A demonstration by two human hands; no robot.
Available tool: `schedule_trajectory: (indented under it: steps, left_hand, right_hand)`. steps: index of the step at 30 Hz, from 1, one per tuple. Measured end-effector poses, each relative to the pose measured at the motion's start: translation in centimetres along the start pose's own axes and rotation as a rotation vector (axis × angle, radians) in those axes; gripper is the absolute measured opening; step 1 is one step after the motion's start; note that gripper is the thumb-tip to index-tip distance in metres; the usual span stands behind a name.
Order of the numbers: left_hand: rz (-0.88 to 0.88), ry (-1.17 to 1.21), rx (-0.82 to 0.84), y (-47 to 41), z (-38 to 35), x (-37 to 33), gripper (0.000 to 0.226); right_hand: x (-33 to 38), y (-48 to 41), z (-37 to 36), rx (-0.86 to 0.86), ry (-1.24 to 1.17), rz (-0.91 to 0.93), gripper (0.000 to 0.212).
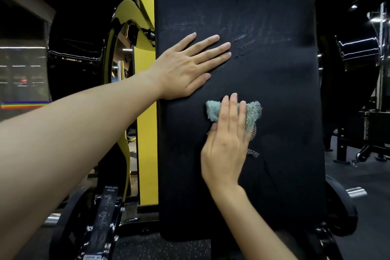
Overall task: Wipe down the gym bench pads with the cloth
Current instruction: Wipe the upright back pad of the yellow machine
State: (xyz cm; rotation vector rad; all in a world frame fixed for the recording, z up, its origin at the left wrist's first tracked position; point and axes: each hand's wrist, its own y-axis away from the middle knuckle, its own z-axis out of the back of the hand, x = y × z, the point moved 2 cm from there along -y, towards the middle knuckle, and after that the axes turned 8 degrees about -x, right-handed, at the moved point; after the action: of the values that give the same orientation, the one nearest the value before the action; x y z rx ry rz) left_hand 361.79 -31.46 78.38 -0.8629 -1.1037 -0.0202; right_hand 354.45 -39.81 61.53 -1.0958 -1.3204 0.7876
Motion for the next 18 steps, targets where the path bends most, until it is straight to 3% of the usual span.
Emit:
schedule_trajectory:
  steps: [5,13,18]
  left_hand:
    - [0.008,-0.012,-0.002,0.2,-0.2,-0.5,0.058]
    - [0.048,-0.012,-0.018,0.9,-0.2,-1.9,0.058]
    - [0.035,-0.006,-0.005,2.1,-0.3,-3.3,0.058]
  right_hand:
    - [2.5,3.7,-0.6,0.106,-0.015,0.154,0.060]
    - [2.0,4.6,0.4,0.326,-0.070,0.660,0.063]
    - [-1.3,2.8,1.4,0.333,-0.101,0.695,0.063]
